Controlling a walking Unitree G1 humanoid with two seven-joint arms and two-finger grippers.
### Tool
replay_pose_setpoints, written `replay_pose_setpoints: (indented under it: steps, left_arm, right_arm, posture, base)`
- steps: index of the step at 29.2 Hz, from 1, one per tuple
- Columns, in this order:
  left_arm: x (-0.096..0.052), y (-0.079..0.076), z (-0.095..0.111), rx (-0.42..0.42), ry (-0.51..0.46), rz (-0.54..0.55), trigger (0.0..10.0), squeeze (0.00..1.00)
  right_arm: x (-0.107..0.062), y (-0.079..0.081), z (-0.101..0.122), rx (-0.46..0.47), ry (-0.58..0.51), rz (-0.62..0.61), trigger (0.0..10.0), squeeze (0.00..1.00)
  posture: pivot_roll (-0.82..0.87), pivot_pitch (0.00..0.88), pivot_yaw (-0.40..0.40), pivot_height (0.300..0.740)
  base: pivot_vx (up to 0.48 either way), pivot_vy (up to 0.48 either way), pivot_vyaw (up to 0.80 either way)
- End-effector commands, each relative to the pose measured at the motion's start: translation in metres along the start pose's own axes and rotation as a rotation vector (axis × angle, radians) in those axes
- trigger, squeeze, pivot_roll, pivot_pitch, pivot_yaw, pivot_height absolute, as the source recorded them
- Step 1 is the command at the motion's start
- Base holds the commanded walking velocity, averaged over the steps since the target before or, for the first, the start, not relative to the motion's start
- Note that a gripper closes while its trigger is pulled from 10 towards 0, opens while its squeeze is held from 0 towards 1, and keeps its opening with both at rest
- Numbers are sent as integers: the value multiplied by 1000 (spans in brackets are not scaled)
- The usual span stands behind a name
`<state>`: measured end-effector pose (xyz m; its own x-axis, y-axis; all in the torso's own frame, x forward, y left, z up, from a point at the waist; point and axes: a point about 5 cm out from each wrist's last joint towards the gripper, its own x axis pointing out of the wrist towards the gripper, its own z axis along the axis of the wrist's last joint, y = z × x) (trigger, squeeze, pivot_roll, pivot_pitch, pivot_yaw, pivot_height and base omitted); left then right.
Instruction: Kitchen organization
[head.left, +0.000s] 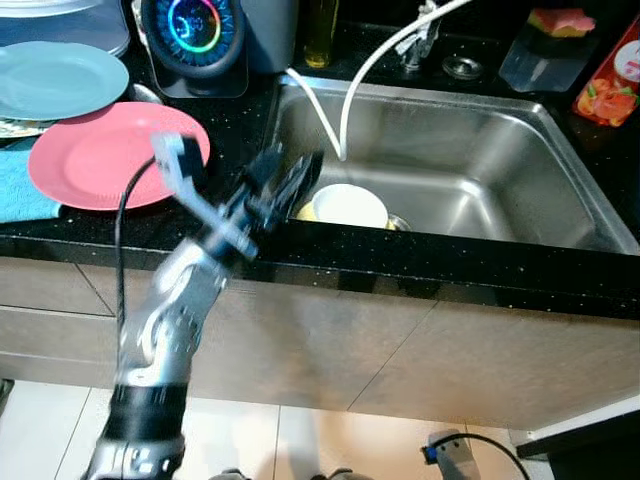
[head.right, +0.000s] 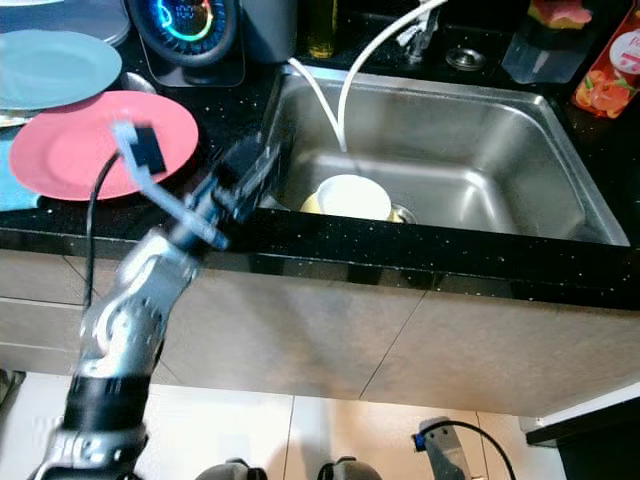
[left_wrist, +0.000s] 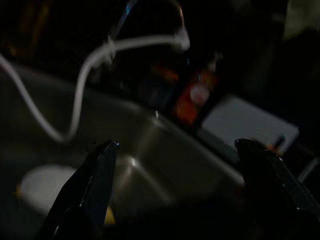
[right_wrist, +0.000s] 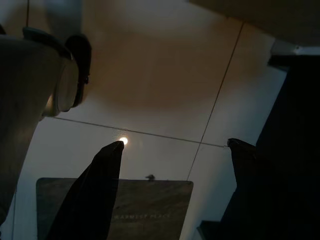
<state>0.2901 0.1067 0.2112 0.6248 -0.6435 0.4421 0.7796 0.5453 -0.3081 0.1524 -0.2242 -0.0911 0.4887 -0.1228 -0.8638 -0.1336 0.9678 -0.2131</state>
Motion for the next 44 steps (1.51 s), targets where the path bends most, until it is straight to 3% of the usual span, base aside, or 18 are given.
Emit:
replay_pose_setpoints:
  steps: [1,3,5,10,12,18,20,23,24,25,29,32,34,35,37,38,42,44]
  left_arm:
    - [0,-13,-4,-17,36,-87,10000,0]
    - [-3,-18,-8,-27,58,-121,10000,0]
    - [-13,-35,-17,-93,125,-251,10000,0]
    - [-25,-48,-26,-150,208,-356,10000,0]
    - [-43,-55,-41,-189,339,-444,10000,0]
    - [-74,-38,-80,-159,578,-356,10000,0]
    - [-83,-27,-94,-148,638,-286,10000,0]
    - [-119,3,-130,-138,802,-56,10000,0]
    - [-119,3,-130,-138,802,-56,10000,0]
    - [-134,15,-142,-158,837,60,10000,0]
    - [-151,29,-152,-169,854,202,10000,0]
    - [-173,48,-161,-186,858,417,10000,0]
    - [-173,48,-161,-186,858,417,10000,0]
    - [-195,61,-166,-197,861,611,10000,0]
    - [-195,61,-166,-197,861,611,10000,0]
    - [-225,69,-169,-216,867,844,10000,0]
    - [-237,69,-171,-239,866,929,10000,0]
    - [-262,59,-181,-291,915,1045,10000,0]
  right_arm:
    - [-1,0,-7,-5,30,4,10000,0]
    - [-1,0,-6,-8,28,5,10000,0]
    - [0,0,-4,-15,26,7,10000,0]
    - [0,0,-2,-18,24,8,10000,0]
    - [0,0,-1,-19,22,8,10000,0]
    - [0,0,-1,-10,22,6,10000,0]
    - [0,1,-2,-9,23,6,10000,0]
    - [0,2,-3,-7,26,8,10000,0]
    - [0,2,-3,-7,26,8,10000,0]
    - [0,2,-3,-8,26,9,10000,0]
    - [0,3,-2,-26,24,10,10000,0]
    - [0,3,-1,-32,24,11,10000,0]
    - [0,3,-1,-32,24,11,10000,0]
    - [1,3,0,-32,23,12,10000,0]
    - [1,3,0,-32,23,12,10000,0]
    - [1,3,0,-36,25,15,10000,0]
    - [1,3,0,-38,28,17,10000,0]
    - [1,3,-1,-31,35,19,10000,0]
  posture:
    - [84,78,-61,740]
    - [85,77,-63,740]
    - [88,71,-66,740]
    - [90,65,-65,740]
    - [89,64,-60,740]
    - [84,68,-50,740]
    - [84,69,-49,740]
    - [88,74,-45,740]
    - [88,74,-45,740]
    - [89,75,-46,740]
    - [89,76,-44,740]
    - [92,77,-46,740]
    - [92,77,-46,740]
    - [91,78,-47,740]
    - [91,78,-47,740]
    - [93,77,-49,740]
    - [93,76,-47,740]
    - [94,72,-45,740]
  base:
    - [0,0,0]
    - [0,0,0]
    - [0,0,0]
    - [0,0,0]
    - [0,0,0]
    - [0,0,0]
    - [0,0,0]
    - [0,0,0]
    - [0,0,0]
    - [0,0,0]
    - [0,0,0]
    - [0,0,0]
    - [0,0,0]
    - [0,0,0]
    - [0,0,0]
    - [0,0,0]
    - [0,0,0]
    - [0,0,0]
